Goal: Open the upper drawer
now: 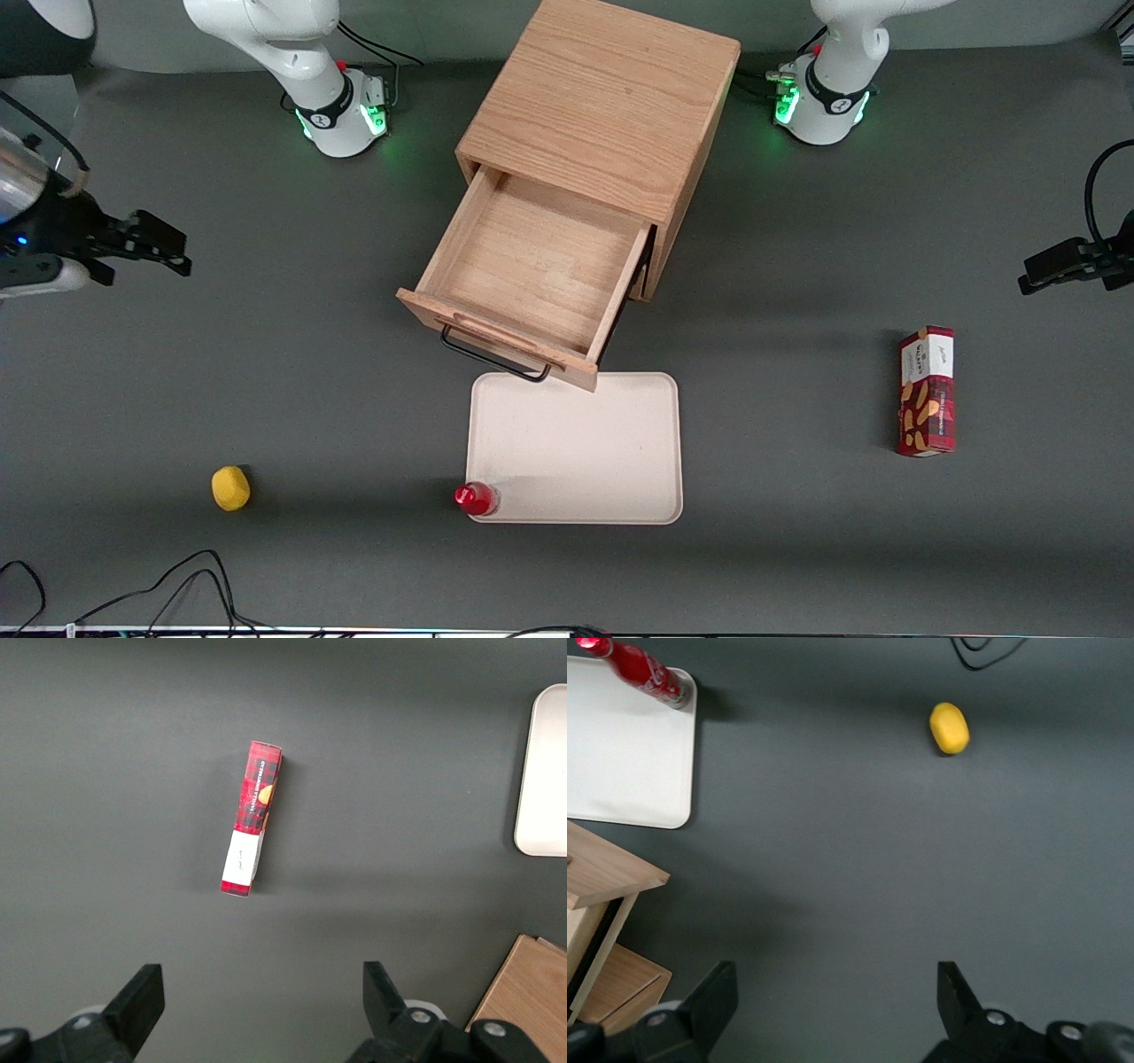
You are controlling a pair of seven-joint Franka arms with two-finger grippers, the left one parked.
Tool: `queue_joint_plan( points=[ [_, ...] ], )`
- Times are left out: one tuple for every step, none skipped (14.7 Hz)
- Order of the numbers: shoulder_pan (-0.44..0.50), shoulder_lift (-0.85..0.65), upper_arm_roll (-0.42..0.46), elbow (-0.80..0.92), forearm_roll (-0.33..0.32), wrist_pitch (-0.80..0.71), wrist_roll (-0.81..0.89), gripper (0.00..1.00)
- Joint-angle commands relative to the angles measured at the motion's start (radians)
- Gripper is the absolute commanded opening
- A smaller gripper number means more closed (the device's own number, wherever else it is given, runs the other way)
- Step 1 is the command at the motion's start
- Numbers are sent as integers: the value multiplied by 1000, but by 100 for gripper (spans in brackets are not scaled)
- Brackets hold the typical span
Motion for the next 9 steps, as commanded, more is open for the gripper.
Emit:
queue_joint_plan(
  points=[
    [-7,-30,13,-35,-15,-2,36,100],
    [-7,-27,16,-35,-9,-2,58,100],
    [-7,-24,21,-33,-8,1,89,100],
    [-7,-24,35,-35,-8,1,112,100],
    [-7,-24,47,-35,-8,1,126,100],
    [-7,-24,50,-36,-8,1,141,100],
    [-5,-22,52,-36,-8,1,157,100],
    [-5,-24,52,-36,-8,2,160,100],
    [-5,-22,52,-36,-8,1,158,100]
  ],
)
